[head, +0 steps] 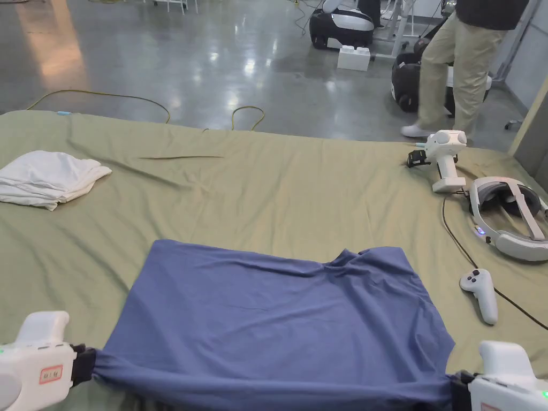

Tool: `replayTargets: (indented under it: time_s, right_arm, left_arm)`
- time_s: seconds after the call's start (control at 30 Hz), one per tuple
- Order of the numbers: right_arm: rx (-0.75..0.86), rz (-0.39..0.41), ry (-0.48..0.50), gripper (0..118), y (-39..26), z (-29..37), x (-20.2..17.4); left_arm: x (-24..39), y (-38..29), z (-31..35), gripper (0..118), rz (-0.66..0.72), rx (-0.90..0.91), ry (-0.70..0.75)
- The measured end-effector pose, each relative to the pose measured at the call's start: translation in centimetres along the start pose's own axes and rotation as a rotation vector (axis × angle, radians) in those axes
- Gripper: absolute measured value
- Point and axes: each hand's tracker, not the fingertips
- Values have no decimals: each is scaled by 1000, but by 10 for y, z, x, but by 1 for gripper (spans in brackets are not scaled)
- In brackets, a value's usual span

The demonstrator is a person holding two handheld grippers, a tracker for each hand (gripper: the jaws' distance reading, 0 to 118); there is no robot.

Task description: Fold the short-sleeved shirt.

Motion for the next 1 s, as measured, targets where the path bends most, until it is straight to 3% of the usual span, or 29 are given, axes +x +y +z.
replayTargets:
  time_s: [0.27,0.47,0.6,0.63,0.67,0.73,0.77,1.0]
  right_arm:
    - [0,-7,3,6,59,-67,2]
    - [-44,-17,4,7,73,-114,2]
    - [-64,11,-33,23,72,-123,-2]
    - [-62,15,-39,39,72,-121,-2]
    - [-51,16,-43,49,71,-117,-3]
    - [-5,9,-29,51,69,-106,-5]
    - [20,-1,-28,52,69,-100,-7]
    - [296,-25,-5,52,80,-46,-28]
  left_arm:
    - [10,72,-54,8,15,-49,-3]
    - [18,89,-91,8,21,-144,1]
    - [22,89,-101,13,11,-172,10]
    - [23,88,-99,19,2,-164,15]
    - [25,87,-95,21,-13,-141,23]
    - [27,86,-85,41,-23,-81,11]
    - [29,85,-78,46,-28,-40,-6]
    - [48,85,-32,46,-90,263,-47]
